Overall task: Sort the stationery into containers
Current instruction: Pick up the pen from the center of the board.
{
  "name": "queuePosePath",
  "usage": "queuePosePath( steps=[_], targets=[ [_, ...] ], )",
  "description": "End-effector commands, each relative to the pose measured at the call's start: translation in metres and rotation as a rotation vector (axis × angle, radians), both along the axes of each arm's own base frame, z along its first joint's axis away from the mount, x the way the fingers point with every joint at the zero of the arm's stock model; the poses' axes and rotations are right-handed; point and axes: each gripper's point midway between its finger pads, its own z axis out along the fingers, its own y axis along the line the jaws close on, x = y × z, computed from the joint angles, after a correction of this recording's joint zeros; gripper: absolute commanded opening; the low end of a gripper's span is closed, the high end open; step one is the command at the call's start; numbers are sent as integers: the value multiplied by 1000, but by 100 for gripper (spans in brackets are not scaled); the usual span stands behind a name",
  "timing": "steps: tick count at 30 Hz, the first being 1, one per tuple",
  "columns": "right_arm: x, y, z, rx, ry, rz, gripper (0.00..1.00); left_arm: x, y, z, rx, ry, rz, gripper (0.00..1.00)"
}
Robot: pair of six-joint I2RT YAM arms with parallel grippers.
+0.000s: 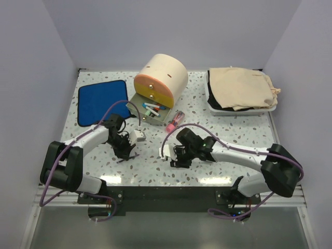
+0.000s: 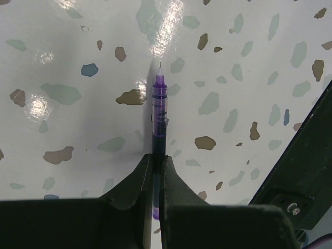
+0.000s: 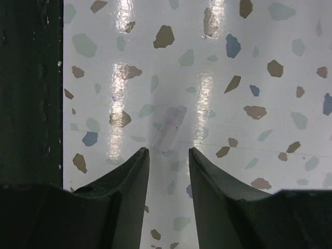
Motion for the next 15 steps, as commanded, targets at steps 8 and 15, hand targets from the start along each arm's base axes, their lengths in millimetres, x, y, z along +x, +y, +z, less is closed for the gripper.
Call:
queuePosePath(
  steps=[8,15],
  targets=[
    [7,25,-9,-34,-9,-22,39,12,-8,9,-81,-18,-10,0],
    [8,31,-21,-80,-9,-51,38,17,-6,12,-86,-30,-7,0]
  ],
)
